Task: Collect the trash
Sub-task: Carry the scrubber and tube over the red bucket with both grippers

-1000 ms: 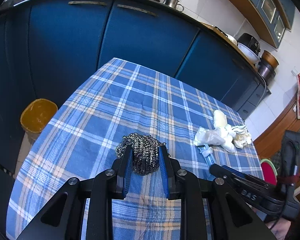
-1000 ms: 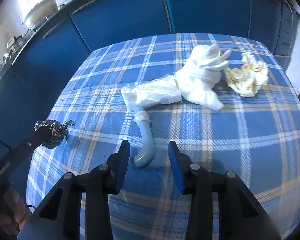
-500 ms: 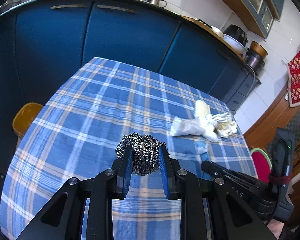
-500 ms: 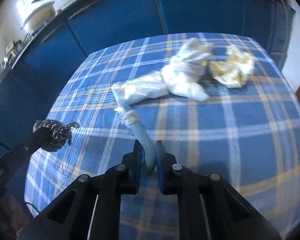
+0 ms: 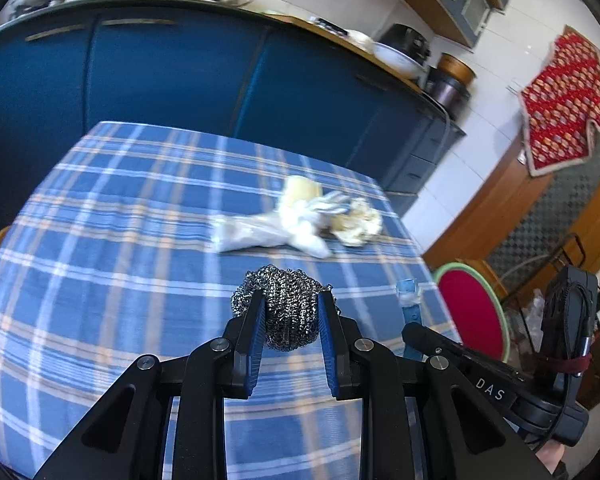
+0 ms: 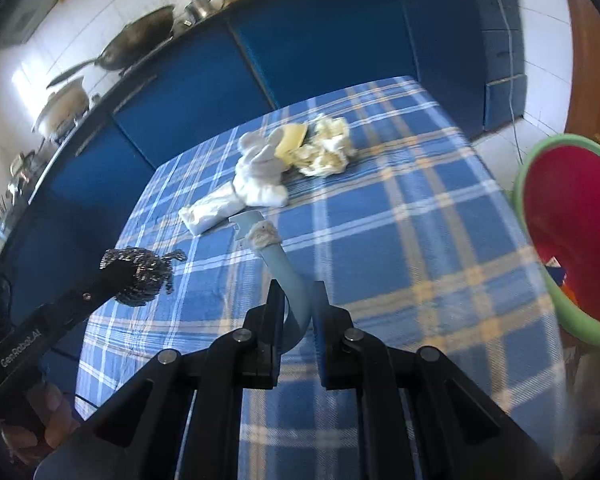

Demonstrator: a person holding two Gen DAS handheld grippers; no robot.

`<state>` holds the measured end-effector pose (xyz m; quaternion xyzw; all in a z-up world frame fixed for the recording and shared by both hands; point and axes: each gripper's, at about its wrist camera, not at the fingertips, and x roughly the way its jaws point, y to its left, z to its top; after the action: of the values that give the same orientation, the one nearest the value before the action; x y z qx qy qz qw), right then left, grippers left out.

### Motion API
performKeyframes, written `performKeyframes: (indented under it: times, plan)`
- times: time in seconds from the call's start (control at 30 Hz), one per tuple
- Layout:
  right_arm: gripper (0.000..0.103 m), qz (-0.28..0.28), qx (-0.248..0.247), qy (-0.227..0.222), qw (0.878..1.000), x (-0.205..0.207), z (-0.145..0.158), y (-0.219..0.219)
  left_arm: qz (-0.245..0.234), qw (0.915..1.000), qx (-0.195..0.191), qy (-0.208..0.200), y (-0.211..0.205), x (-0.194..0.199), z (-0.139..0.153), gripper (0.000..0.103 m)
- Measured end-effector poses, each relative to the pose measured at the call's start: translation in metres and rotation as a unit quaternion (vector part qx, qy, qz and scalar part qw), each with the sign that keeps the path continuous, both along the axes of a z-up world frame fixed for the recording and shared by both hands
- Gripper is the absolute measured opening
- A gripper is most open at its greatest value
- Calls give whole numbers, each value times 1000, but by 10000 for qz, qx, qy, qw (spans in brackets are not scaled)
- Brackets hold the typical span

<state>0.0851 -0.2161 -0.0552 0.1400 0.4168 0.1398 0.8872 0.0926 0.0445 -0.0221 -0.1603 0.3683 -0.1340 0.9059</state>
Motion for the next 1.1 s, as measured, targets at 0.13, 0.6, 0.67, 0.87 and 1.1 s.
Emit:
performKeyframes:
  times: [0.13, 0.6, 0.67, 0.87, 1.1]
  plan:
    - [16, -230, 65, -115, 9996, -12, 6, -25, -276, 9996, -52, 59, -24, 5, 1, 26]
    - [16, -1169, 238, -244, 9926, -38, 16, -114, -1122, 9936, -136, 25, -103, 15, 11, 26]
    - [16, -1281, 231, -236, 9912, -39, 16, -126, -1242, 9922, -94, 34, -116, 17, 12, 26]
    - [16, -1653, 259, -203, 9857, -40, 9, -163, -1579, 9873, 190, -26, -156, 20, 8, 26]
    - [16, -1861, 394, -65, 9817, -37, -4, -194, -1914, 9810, 312, 47, -197, 30, 2, 26]
